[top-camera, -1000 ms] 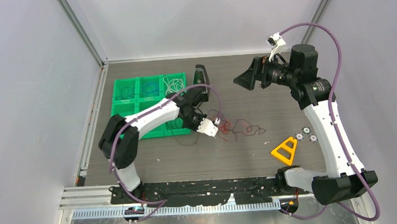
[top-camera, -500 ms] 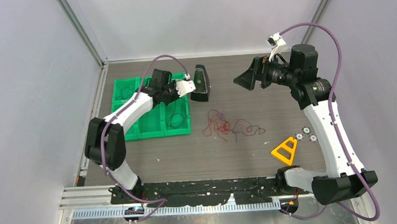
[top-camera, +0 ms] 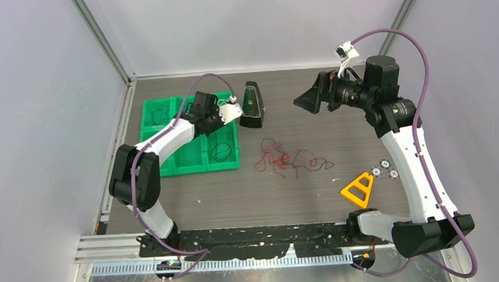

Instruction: Untangle the cables

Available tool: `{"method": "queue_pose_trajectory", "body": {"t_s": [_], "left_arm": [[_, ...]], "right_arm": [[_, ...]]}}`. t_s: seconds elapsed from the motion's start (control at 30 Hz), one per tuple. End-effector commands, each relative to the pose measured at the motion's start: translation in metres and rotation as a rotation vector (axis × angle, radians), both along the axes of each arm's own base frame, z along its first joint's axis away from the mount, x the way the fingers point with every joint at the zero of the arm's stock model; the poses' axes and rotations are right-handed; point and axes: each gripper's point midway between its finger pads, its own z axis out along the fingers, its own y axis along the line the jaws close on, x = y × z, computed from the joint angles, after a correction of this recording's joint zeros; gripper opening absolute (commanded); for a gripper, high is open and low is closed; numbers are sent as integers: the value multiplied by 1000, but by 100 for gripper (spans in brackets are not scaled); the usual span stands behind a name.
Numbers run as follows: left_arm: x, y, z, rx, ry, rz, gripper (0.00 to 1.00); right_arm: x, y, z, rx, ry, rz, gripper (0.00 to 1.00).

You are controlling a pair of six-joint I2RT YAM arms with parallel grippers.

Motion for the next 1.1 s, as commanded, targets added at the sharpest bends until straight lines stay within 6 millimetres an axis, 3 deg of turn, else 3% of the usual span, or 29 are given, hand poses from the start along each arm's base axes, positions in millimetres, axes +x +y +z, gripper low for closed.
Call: {"method": "queue_pose_trajectory", "body": {"t_s": [0.0, 0.27, 0.47, 0.6, 0.83, 1.07], "left_arm": [[-19, -1, -2, 37, -8, -56, 0], [-9, 19, 15, 116, -132, 45, 0], [1, 16, 30, 194, -249, 69, 0], [-2, -2, 30, 190, -257, 42, 0], [-21, -45, 9, 40, -16, 42, 0], [-30, -66, -3, -98, 104, 123, 0]], "right_arm": [[4, -3, 14, -7, -60, -9, 95], [2, -5, 12, -10, -61, -11, 95], [3, -5, 12, -7, -59, -11, 95], [2, -6, 12, -7, -60, -14, 95], [0, -8, 10, -10, -60, -22, 95], [0, -9, 9, -9, -57, -23, 95]]}}
